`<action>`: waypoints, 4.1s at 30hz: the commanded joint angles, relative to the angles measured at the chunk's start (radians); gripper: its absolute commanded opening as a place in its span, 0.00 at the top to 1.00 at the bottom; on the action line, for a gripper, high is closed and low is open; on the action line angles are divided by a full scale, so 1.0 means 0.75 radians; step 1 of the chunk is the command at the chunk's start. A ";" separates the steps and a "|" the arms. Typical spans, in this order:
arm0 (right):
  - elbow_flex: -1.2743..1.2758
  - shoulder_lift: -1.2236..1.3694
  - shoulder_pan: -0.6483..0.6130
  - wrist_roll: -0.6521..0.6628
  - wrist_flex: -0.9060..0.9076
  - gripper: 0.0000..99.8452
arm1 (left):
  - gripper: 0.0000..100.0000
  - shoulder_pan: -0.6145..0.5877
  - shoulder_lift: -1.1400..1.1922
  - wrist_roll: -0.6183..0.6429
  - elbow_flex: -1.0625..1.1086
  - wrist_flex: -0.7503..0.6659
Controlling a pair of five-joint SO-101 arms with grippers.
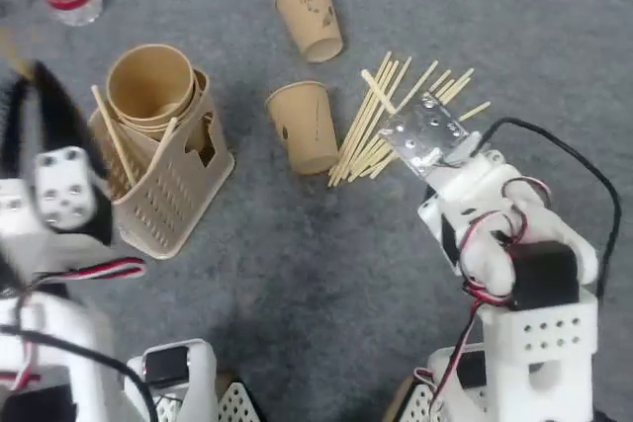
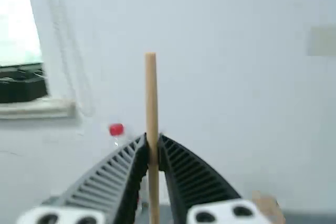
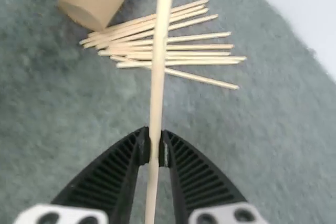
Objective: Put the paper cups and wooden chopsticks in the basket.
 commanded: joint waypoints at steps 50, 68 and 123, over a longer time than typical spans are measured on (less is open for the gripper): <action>-1.066 1.063 -1.093 -0.385 -0.856 0.99 | 0.73 -1.205 -0.845 0.027 1.789 0.076; -1.140 1.296 -1.108 -0.493 -1.169 0.99 | 0.73 -1.082 -0.845 -0.057 1.814 0.184; -1.047 0.332 -0.435 -0.419 -0.066 0.76 | 0.76 -1.299 -0.847 0.276 1.578 0.180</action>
